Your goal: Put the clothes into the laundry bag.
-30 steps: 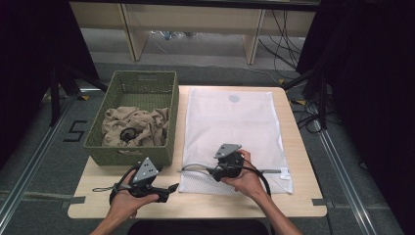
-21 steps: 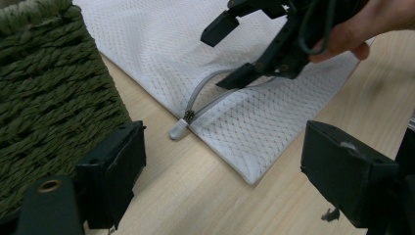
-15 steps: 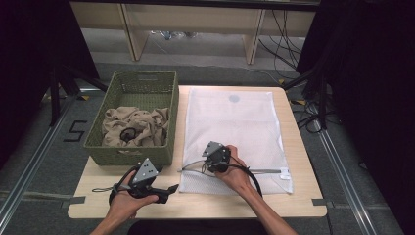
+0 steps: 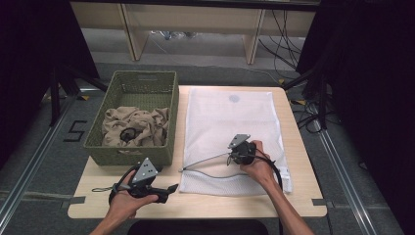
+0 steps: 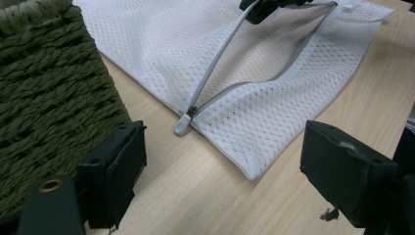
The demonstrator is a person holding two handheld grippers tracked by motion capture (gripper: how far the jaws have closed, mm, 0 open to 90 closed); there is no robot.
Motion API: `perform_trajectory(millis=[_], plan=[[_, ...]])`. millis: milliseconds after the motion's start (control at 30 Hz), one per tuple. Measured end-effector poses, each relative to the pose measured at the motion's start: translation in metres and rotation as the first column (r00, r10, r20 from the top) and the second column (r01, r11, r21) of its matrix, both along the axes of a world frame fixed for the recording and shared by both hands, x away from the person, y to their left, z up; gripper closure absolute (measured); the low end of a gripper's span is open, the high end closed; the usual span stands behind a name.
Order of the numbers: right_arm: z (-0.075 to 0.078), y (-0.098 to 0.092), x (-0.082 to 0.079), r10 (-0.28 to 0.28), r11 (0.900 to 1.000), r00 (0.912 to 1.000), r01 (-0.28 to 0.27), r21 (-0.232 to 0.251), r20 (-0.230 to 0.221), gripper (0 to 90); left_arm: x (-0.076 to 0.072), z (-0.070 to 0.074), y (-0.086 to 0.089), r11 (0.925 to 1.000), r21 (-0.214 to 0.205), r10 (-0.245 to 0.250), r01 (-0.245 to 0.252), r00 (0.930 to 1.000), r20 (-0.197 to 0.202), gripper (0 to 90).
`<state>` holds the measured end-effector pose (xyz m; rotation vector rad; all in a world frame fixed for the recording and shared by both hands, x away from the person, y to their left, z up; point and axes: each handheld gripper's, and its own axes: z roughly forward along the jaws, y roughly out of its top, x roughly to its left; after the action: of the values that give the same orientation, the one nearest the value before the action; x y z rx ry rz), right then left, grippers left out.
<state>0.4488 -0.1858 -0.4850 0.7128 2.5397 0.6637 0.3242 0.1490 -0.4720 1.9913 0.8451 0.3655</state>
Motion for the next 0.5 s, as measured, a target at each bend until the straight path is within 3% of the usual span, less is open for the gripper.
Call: perform_trajectory(millis=[100,133,167,200,300,367,433,500], plan=[[-0.001,-0.006,0.003,0.016,0.9995,0.9998,-0.015,0.027,-0.010,78.1,0.000,0.000,0.000,1.0000,-0.005,-0.001,0.001,1.0000,0.003,17.2],[0.000,-0.008,0.006,0.042,0.9988,0.9986,-0.041,0.028,-0.033,83.1,0.000,0.001,0.001,1.0000,0.005,0.002,-0.002,1.0000,0.002,17.2],[-0.001,-0.008,0.005,0.025,0.9978,0.9988,-0.022,0.063,-0.041,85.9,0.001,0.000,0.001,1.0000,-0.003,-0.002,0.002,1.0000,0.006,17.3],[-0.001,-0.008,0.005,0.025,0.9978,0.9988,-0.022,0.063,-0.041,85.9,0.001,0.000,0.001,1.0000,-0.003,-0.002,0.002,1.0000,0.006,17.3],[0.005,-0.009,0.004,0.014,0.9968,0.9991,-0.011,0.079,-0.039,88.0,0.002,0.002,0.004,0.9998,0.020,-0.008,0.008,1.0000,0.003,17.5],[0.011,-0.010,0.005,0.021,0.9948,0.9996,-0.020,0.100,-0.016,88.6,0.003,0.007,0.005,0.9999,-0.001,0.017,-0.017,0.9998,0.013,17.5],[0.015,-0.009,0.004,0.022,0.9940,0.9996,-0.020,0.108,-0.019,88.6,0.003,0.009,0.007,0.9997,0.006,0.024,-0.024,0.9996,0.012,17.5],[0.024,-0.009,0.004,0.030,0.9919,0.9995,-0.030,0.123,0.007,88.6,0.002,0.021,0.007,0.9995,-0.004,0.030,-0.030,0.9993,0.021,17.4]])
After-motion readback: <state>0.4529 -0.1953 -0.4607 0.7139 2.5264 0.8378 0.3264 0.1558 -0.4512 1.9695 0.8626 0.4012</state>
